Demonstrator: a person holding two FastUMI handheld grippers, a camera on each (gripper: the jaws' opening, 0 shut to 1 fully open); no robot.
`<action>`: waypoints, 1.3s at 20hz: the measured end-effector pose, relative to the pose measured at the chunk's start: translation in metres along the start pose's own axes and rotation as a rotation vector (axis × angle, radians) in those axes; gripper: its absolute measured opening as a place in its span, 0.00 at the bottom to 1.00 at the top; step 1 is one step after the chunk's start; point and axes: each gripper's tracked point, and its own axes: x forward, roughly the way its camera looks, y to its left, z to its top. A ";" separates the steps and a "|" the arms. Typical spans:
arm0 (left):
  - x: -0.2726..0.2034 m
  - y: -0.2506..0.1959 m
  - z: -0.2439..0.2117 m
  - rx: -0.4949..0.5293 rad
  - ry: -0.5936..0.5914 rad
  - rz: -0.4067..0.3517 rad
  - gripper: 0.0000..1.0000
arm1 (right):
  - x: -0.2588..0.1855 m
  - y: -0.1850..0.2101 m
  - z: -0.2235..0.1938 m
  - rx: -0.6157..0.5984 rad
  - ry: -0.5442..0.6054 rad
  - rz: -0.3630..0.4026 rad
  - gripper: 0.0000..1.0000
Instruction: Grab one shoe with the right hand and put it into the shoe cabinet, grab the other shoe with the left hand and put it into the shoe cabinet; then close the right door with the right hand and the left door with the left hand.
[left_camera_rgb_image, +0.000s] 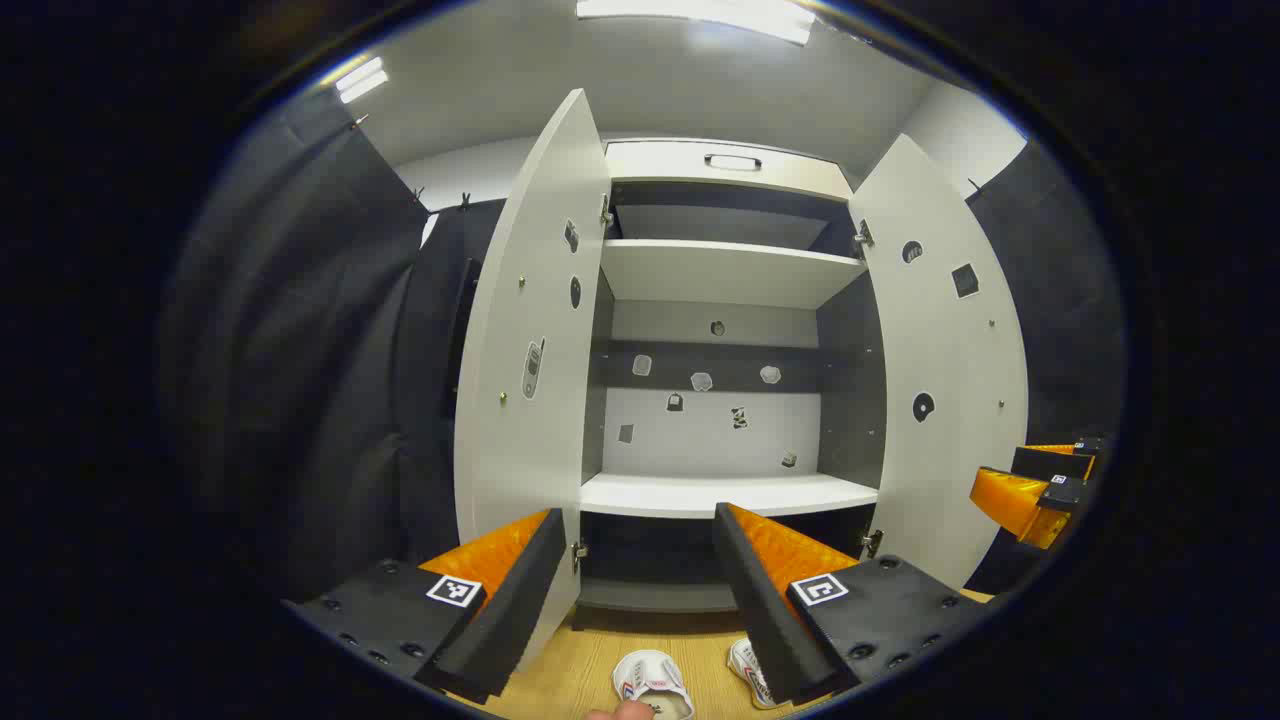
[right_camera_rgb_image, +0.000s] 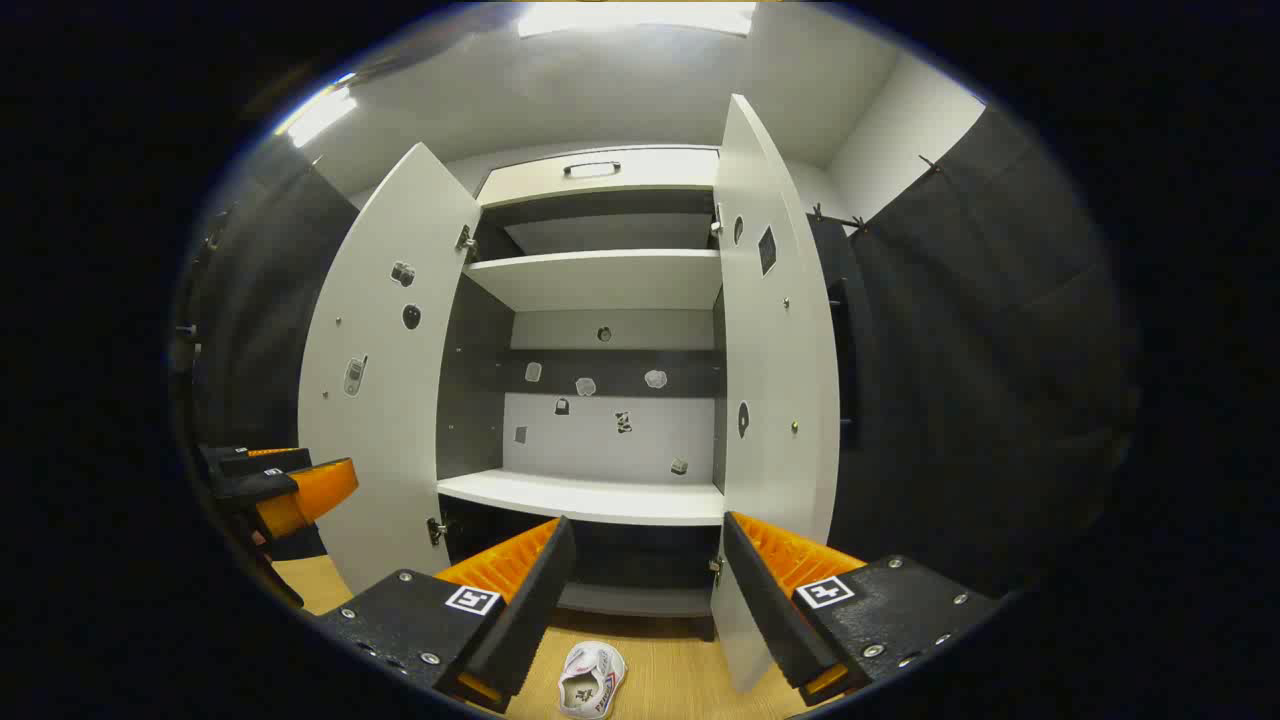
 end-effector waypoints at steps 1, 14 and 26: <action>0.000 0.000 0.000 -0.003 0.002 -0.001 0.96 | 0.000 -0.001 0.000 0.000 -0.001 -0.004 0.92; -0.001 0.006 -0.003 -0.018 0.007 0.007 0.96 | 0.003 0.005 0.006 -0.019 -0.016 0.000 0.92; -0.006 0.016 -0.001 -0.012 0.007 0.024 0.96 | 0.014 0.013 0.014 -0.038 -0.039 0.016 0.92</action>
